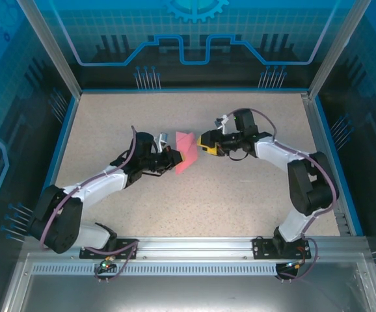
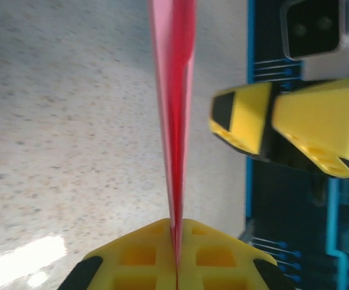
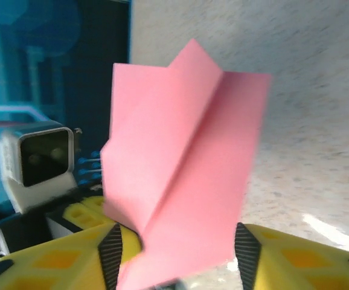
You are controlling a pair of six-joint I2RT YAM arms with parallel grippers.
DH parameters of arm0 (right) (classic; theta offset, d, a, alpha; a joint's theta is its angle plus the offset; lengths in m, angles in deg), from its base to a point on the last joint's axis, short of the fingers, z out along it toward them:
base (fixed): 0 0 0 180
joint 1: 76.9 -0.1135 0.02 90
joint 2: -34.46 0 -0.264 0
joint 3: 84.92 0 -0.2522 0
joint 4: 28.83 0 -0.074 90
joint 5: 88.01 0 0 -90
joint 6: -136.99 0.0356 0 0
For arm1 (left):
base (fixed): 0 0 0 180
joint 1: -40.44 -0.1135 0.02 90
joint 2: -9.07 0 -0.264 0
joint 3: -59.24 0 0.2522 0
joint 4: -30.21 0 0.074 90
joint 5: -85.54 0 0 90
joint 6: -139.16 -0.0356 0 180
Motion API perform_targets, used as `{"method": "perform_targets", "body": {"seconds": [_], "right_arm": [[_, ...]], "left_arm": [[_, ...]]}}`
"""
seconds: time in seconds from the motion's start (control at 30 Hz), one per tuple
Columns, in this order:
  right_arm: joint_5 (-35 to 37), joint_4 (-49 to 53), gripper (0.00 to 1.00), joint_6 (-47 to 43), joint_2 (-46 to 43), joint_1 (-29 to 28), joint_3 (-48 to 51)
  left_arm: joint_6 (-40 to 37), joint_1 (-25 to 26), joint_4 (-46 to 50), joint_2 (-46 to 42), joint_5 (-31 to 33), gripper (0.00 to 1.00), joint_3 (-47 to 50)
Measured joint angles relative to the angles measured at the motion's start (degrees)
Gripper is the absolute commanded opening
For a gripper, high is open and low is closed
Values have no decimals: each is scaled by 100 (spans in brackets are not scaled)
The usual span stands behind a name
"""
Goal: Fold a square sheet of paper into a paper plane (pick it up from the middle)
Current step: Turn over the paper at the center of the table.
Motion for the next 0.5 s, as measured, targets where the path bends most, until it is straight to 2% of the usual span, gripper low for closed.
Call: {"method": "perform_targets", "body": {"seconds": [0.1,0.2,0.37,0.5], "right_arm": [[708,616,78,-393,-387,9,0],[1279,962,86,-678,-697,9,33],[1930,1198,88,-876,-1058,13,273],[2286,1368,88,-914,-1145,13,376]], "left_arm": [[-535,114,1239,-61,868,3,-608],[-970,437,2448,-26,1985,3,-1303],[-1357,1080,4113,531,3851,3,-2374],[-1401,1351,5049,1272,4918,3,-2835]]}}
